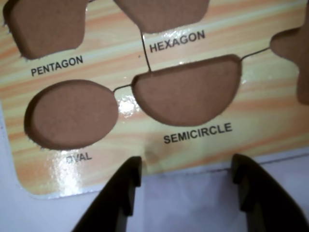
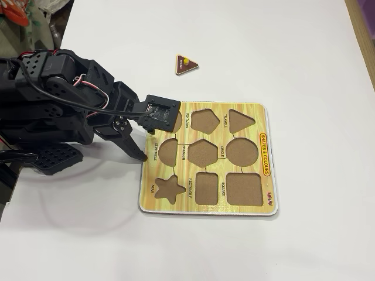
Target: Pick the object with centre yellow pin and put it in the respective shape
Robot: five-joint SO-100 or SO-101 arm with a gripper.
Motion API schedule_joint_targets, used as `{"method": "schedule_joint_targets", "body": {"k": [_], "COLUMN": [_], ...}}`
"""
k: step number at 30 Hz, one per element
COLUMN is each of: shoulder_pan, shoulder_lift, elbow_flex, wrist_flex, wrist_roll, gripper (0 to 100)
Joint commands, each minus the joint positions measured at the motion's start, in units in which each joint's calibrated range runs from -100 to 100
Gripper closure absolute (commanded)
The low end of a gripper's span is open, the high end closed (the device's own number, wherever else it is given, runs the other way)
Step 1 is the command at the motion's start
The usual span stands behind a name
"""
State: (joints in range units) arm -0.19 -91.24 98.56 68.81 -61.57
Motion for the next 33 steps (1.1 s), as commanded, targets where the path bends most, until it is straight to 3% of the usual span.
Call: {"method": "schedule_joint_targets", "body": {"k": [1, 7, 21, 33], "shoulder_pan": [0.48, 0.48, 0.48, -0.50], "shoulder_lift": [1.86, 6.97, 44.04, 57.60], "elbow_flex": [0.45, -3.24, -34.35, -49.10], "wrist_flex": [0.59, 0.51, 1.29, 1.37], "wrist_roll": [-0.56, -0.72, -0.72, -0.72], "gripper": [79, 79, 79, 78]}}
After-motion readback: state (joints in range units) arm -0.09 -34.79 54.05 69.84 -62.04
